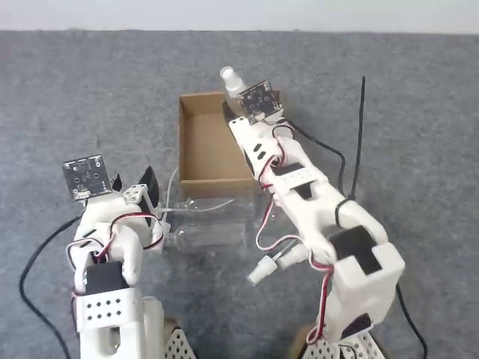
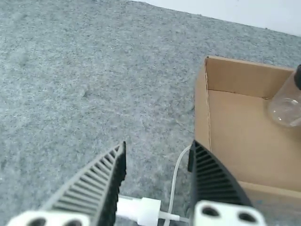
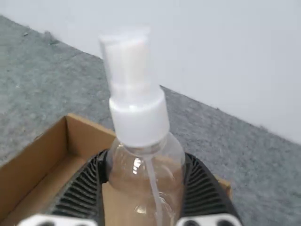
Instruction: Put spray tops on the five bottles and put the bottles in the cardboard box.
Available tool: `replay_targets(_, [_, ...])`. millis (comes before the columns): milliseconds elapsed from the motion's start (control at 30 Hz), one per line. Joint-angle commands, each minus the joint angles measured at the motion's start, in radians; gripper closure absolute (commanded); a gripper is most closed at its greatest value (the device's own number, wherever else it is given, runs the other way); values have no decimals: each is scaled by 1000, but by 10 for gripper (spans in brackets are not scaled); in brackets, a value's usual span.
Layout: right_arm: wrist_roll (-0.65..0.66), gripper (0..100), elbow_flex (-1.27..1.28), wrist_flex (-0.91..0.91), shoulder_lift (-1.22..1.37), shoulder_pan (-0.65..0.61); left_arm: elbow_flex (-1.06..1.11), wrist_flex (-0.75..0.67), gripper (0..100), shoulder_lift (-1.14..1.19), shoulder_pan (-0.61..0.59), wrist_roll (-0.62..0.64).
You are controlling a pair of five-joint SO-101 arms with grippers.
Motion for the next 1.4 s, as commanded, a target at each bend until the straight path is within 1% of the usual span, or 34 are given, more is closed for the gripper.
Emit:
replay_targets(0, [-132, 990, -130, -25, 18, 64, -8, -29, 798, -20, -6, -3])
replay_targets(100, [-181, 989, -166, -24, 51, 102, -8, -29, 798, -20, -6, -3])
replay_targets(200, [-186, 989, -175, -24, 74, 124, -7, -29, 798, -20, -6, -3])
replay_targets(500, [-183, 985, -173, -24, 104, 127, -7, -29, 798, -20, -6, -3])
replay_targets(600, [-184, 924, -173, -13, 113, 122, -7, -29, 798, -20, -6, -5])
replay_targets(667, [-186, 876, -186, 35, 111, 120, -7, -29, 798, -20, -6, -5])
replay_targets(733, [-187, 849, -207, 85, 111, 120, -7, -29, 798, -20, -6, -5])
replay_targets(800, [-187, 845, -218, 114, 107, 120, -7, -29, 798, -20, -6, -5])
replay_targets(1100, [-180, 838, -224, 128, 105, 102, -7, -29, 798, -20, -6, -6])
replay_targets(1167, [-180, 802, -227, 147, 104, 96, -7, -29, 798, -20, -6, -6])
replay_targets(1233, [-186, 756, -236, 211, 85, 93, -7, -29, 798, -20, -6, -6])
replay_targets(1367, [-187, 744, -239, 282, 35, 82, -7, -29, 798, -20, -6, -6])
